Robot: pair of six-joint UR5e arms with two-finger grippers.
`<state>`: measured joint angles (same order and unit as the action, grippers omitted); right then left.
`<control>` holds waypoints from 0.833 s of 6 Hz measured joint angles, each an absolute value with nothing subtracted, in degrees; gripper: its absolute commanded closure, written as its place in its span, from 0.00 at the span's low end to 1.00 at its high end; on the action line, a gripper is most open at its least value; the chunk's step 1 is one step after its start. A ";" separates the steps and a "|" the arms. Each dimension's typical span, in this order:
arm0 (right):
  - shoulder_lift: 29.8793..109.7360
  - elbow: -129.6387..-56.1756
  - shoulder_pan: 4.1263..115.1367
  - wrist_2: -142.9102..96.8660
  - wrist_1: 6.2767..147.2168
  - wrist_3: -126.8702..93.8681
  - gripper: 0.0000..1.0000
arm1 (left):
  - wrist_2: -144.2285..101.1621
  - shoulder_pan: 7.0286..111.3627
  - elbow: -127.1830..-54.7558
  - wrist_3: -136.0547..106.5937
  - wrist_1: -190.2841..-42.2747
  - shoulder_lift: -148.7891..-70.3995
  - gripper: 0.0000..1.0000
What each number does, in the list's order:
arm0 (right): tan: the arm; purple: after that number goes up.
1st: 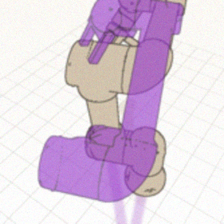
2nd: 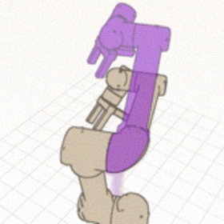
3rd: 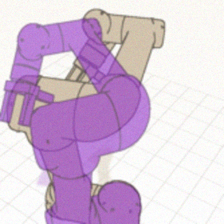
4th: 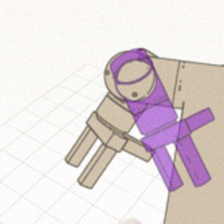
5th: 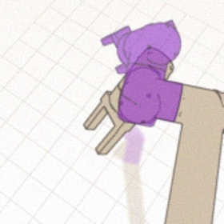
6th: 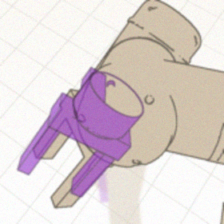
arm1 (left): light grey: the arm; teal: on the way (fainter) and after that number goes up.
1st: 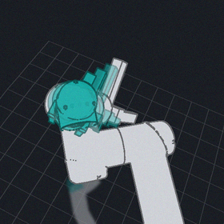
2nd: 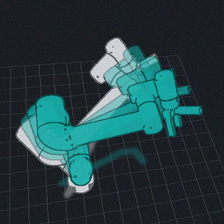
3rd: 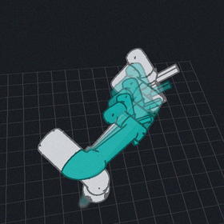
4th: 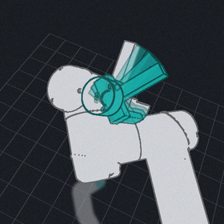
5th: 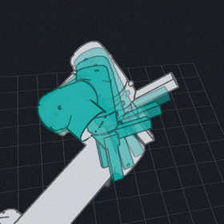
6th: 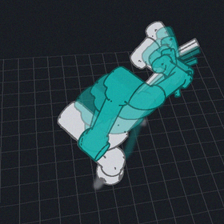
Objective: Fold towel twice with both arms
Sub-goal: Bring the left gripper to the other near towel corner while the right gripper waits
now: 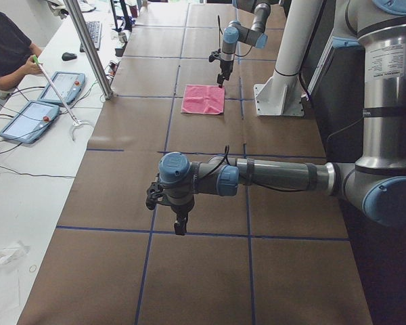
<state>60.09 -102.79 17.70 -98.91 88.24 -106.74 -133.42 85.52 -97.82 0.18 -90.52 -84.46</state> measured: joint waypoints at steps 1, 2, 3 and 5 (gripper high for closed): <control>59.92 -102.08 17.67 -98.91 88.15 -106.92 0.24 | -133.42 85.52 -97.82 0.18 -90.50 -84.46 0.00; 59.88 -101.80 17.67 -98.95 88.17 -107.15 0.44 | -133.42 85.52 -97.82 0.18 -90.49 -84.46 0.00; 59.86 -101.73 17.67 -98.96 88.19 -107.84 0.54 | -133.42 85.52 -97.79 0.18 -90.51 -84.46 0.00; 59.82 -101.71 17.67 -98.97 88.16 -108.96 0.94 | -133.42 85.52 -97.80 0.18 -90.46 -84.46 0.00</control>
<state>59.82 -101.71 17.67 -98.97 88.16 -108.96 -133.42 85.52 -97.80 0.18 -90.46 -84.46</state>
